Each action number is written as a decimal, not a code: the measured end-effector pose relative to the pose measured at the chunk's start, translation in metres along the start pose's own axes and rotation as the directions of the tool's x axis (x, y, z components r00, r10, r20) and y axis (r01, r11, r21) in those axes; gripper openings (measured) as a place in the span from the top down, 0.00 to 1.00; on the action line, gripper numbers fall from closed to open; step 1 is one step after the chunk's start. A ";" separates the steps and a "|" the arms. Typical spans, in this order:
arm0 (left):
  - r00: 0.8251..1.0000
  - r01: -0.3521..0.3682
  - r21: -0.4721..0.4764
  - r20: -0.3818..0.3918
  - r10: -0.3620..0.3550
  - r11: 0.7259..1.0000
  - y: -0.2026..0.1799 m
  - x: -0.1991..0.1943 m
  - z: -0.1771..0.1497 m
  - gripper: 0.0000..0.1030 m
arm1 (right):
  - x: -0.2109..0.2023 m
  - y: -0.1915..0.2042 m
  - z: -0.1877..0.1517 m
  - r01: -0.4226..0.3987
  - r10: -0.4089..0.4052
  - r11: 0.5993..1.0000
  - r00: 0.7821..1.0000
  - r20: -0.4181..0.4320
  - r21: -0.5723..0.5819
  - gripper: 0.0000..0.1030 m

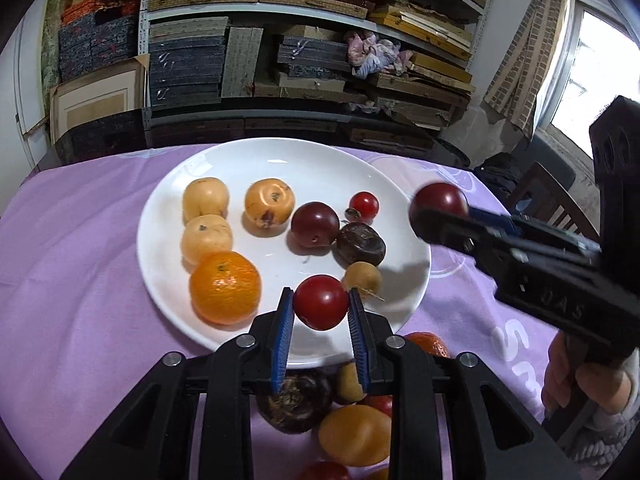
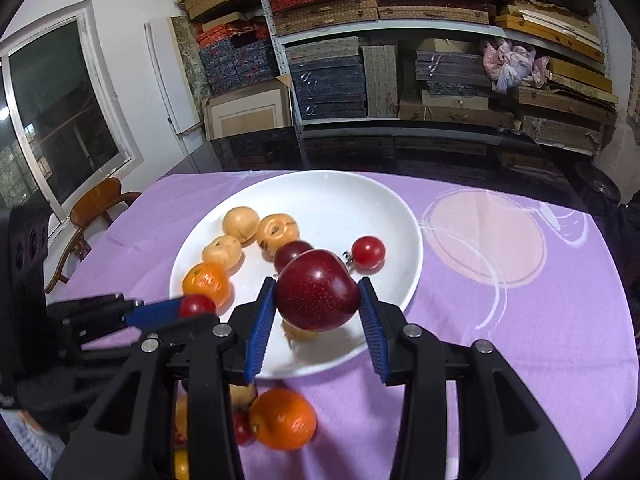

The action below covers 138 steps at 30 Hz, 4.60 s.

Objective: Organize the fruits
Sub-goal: 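Lower both held fruits onto the white plate and open both tools, then withdraw both tools from the plate back to the fruit cluster, then grasp the yellow-orange fruit with the right tool while the left tool grasps a red cherry tomato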

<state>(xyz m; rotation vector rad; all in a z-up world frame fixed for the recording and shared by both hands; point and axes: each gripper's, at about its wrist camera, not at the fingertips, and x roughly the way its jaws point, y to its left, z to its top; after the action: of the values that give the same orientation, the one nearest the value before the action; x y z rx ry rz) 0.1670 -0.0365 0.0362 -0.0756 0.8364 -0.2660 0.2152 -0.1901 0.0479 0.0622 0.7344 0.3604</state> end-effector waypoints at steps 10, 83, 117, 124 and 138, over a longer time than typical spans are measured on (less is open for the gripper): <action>0.991 -0.058 -0.010 -0.120 0.056 0.998 0.002 0.054 0.006 0.74 | 0.100 -0.011 0.052 0.047 -0.039 0.998 0.988 -0.149 0.049 0.61; 0.990 -0.131 -0.109 0.028 0.135 0.985 0.048 -0.067 -0.097 0.27 | -0.046 0.042 -0.130 0.028 -0.036 0.972 0.999 -0.034 -0.232 0.17; 0.997 -0.072 0.099 0.019 0.071 0.993 0.001 -0.049 -0.105 0.27 | -0.036 0.050 -0.147 -0.103 0.052 0.957 0.981 -0.189 -0.270 0.62; 0.996 -0.072 0.055 -0.040 0.075 0.996 0.006 -0.031 -0.101 0.40 | -0.035 0.045 -0.146 -0.114 0.066 0.963 0.979 -0.195 -0.246 0.62; 0.998 -0.014 0.098 -0.053 0.020 0.995 -0.003 -0.021 -0.102 0.68 | -0.034 0.047 -0.149 -0.111 0.061 0.963 0.977 -0.202 -0.246 0.62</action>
<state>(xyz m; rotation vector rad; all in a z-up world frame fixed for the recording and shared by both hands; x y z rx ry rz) 0.0776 -0.0302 -0.0161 0.0306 0.8762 -0.2935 0.0783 -0.1680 -0.0324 -0.1881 0.8732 0.5480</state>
